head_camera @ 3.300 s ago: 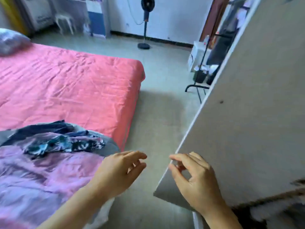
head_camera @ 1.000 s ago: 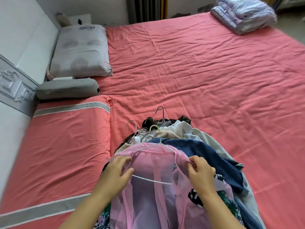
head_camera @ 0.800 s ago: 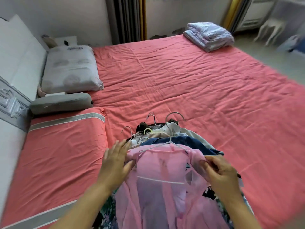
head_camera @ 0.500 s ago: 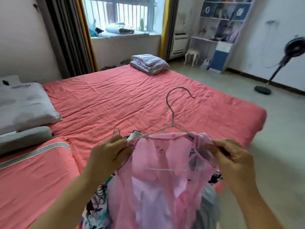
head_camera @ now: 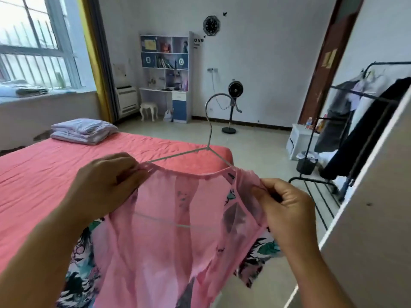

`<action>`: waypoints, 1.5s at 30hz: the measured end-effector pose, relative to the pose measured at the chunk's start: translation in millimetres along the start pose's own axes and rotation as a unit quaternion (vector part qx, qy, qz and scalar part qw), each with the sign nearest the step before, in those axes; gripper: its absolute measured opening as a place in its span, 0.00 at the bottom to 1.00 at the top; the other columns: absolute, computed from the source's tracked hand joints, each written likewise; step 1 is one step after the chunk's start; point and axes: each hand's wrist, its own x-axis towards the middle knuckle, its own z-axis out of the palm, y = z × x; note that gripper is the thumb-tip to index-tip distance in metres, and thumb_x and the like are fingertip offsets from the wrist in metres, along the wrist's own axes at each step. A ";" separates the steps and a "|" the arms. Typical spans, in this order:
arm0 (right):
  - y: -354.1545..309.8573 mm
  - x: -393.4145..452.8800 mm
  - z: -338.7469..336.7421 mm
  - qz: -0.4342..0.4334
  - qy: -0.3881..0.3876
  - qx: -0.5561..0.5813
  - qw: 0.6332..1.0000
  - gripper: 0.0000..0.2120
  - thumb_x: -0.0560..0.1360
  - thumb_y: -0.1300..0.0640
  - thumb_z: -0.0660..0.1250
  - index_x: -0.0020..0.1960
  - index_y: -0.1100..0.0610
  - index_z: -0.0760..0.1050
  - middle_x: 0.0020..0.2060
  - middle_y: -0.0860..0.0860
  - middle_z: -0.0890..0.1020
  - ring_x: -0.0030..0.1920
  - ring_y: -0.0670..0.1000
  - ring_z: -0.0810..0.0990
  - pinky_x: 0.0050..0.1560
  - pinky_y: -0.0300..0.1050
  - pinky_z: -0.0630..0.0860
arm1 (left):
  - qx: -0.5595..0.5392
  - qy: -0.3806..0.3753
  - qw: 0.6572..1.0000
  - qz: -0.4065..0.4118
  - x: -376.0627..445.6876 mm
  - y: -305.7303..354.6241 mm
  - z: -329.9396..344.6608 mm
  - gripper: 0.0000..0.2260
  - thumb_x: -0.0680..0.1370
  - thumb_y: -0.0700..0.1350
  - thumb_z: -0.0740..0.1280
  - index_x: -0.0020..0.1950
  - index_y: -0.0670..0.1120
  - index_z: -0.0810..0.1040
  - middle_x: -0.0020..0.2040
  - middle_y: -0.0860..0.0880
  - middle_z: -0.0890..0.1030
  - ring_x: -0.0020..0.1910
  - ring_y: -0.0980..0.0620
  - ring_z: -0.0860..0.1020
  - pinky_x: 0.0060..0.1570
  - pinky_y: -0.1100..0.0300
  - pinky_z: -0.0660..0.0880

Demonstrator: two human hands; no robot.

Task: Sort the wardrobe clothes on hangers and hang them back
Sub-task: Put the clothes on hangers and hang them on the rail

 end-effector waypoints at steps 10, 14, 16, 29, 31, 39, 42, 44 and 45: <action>19.0 -29.1 -152.4 0.066 0.097 -0.115 0.986 0.02 0.69 0.51 0.72 0.39 0.44 0.81 0.29 0.45 0.82 0.31 0.53 0.79 0.31 0.48 0.76 | -0.189 -0.091 0.971 0.119 50.8 124.6 80.9 0.11 0.70 0.60 0.62 0.40 0.57 0.81 0.41 0.59 0.79 0.38 0.58 0.78 0.37 0.69 0.71; 15.1 -46.5 -211.3 0.109 0.144 -0.135 0.974 0.09 0.71 0.58 0.72 0.39 0.44 0.81 0.30 0.43 0.83 0.32 0.48 0.80 0.31 0.35 0.73 | -0.255 -0.185 0.931 0.184 54.7 173.8 121.4 0.10 0.68 0.62 0.62 0.41 0.60 0.80 0.34 0.61 0.80 0.32 0.61 0.77 0.31 0.68 0.71; 14.0 -59.4 -235.8 0.130 0.178 -0.158 0.962 0.12 0.71 0.60 0.72 0.37 0.43 0.80 0.31 0.39 0.82 0.33 0.40 0.80 0.32 0.29 0.72 | -0.287 -0.240 0.898 0.231 55.6 200.8 139.1 0.11 0.68 0.63 0.62 0.47 0.64 0.78 0.29 0.59 0.78 0.27 0.59 0.75 0.28 0.64 0.71; -25.7 -159.9 -295.1 0.246 0.431 -0.371 0.785 0.13 0.73 0.60 0.71 0.57 0.54 0.80 0.49 0.42 0.80 0.50 0.42 0.76 0.50 0.30 0.70 | -0.558 -0.442 0.620 0.331 3.5 372.4 185.5 0.07 0.75 0.37 0.68 0.44 0.50 0.81 0.25 0.55 0.69 0.26 0.60 0.64 0.28 0.67 0.61; -42.9 -177.6 -282.2 0.246 0.447 -0.376 0.773 0.13 0.72 0.60 0.71 0.56 0.53 0.80 0.47 0.40 0.79 0.50 0.40 0.77 0.52 0.30 0.71 | -0.595 -0.459 0.585 0.306 -10.0 392.0 184.3 0.08 0.74 0.33 0.67 0.44 0.44 0.81 0.26 0.53 0.71 0.26 0.60 0.66 0.29 0.69 0.63; -89.1 -215.7 -249.4 0.254 0.471 -0.402 0.743 0.08 0.71 0.56 0.73 0.48 0.46 0.81 0.44 0.40 0.83 0.48 0.35 0.78 0.48 0.25 0.70 | -0.667 -0.494 0.466 0.306 -47.7 459.5 152.7 0.05 0.74 0.35 0.69 0.43 0.45 0.81 0.33 0.55 0.77 0.32 0.60 0.71 0.35 0.70 0.69; -112.1 -216.7 -253.4 0.245 0.492 -0.422 0.721 0.07 0.72 0.55 0.72 0.49 0.48 0.82 0.44 0.39 0.83 0.49 0.35 0.78 0.48 0.27 0.71 | -0.666 -0.513 0.433 0.325 -55.5 487.5 136.0 0.02 0.74 0.36 0.69 0.45 0.41 0.78 0.32 0.53 0.74 0.25 0.60 0.68 0.28 0.70 0.66; -126.2 -214.5 -258.7 0.235 0.504 -0.427 0.713 0.07 0.72 0.55 0.72 0.49 0.48 0.81 0.44 0.39 0.83 0.48 0.36 0.79 0.49 0.30 0.73 | -0.668 -0.543 0.408 0.304 -55.3 507.3 123.5 0.05 0.74 0.35 0.69 0.47 0.36 0.76 0.30 0.50 0.72 0.21 0.57 0.67 0.24 0.67 0.65; -131.3 -213.1 -260.7 0.228 0.511 -0.422 0.713 0.07 0.71 0.55 0.72 0.49 0.47 0.81 0.44 0.40 0.83 0.47 0.37 0.79 0.49 0.31 0.74 | -0.669 -0.551 0.401 0.297 -54.0 517.0 118.3 0.07 0.74 0.34 0.69 0.48 0.33 0.74 0.30 0.49 0.71 0.21 0.56 0.67 0.23 0.66 0.66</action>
